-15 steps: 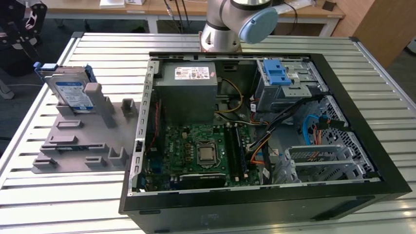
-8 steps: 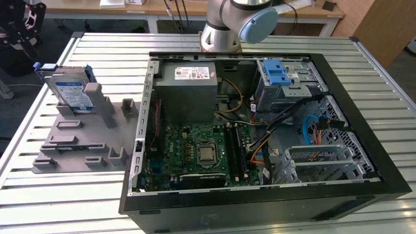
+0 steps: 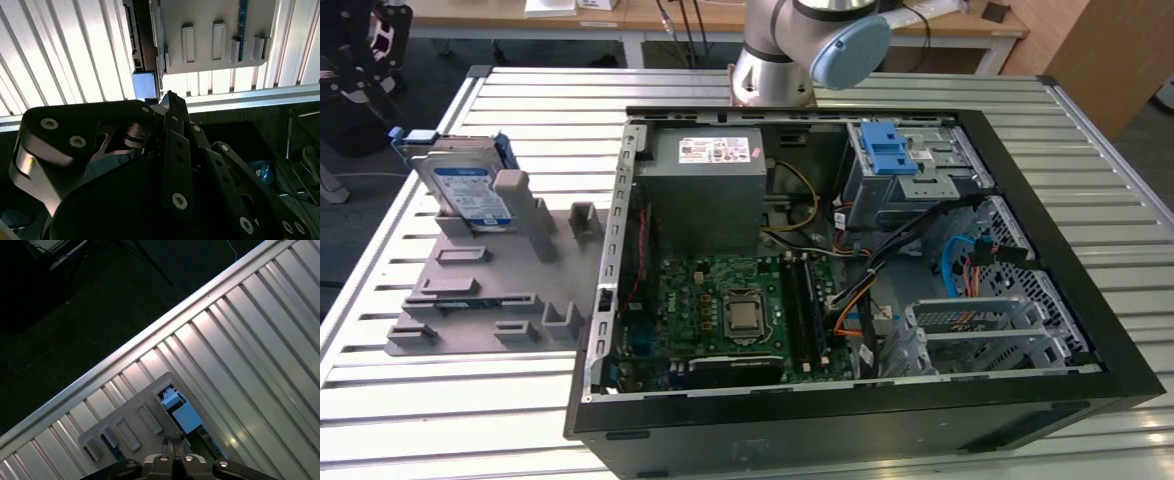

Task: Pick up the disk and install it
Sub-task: 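Pick up the disk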

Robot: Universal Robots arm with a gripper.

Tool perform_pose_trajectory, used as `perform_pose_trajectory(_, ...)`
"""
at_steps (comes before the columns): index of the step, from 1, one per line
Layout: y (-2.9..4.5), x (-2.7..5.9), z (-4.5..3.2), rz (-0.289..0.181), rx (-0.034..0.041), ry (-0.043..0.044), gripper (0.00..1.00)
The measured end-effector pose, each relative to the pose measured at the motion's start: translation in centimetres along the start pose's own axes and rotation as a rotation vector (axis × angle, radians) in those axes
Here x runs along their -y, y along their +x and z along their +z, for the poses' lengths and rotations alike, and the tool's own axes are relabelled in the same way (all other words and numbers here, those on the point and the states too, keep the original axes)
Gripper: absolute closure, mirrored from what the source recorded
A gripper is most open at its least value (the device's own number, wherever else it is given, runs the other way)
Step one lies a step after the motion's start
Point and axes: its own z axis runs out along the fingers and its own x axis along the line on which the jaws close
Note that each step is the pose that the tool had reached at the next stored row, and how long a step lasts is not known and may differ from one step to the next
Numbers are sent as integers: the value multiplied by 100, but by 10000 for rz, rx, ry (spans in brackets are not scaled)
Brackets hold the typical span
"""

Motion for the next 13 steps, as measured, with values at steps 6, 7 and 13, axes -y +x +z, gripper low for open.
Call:
perform_pose_trajectory(6, 0, 0, 3, -598, -23, 2, 89)
perform_pose_trajectory(7, 0, 0, 3, -695, -27, 2, 89)
perform_pose_trajectory(13, 0, 0, 6, -1279, -49, 4, 89)
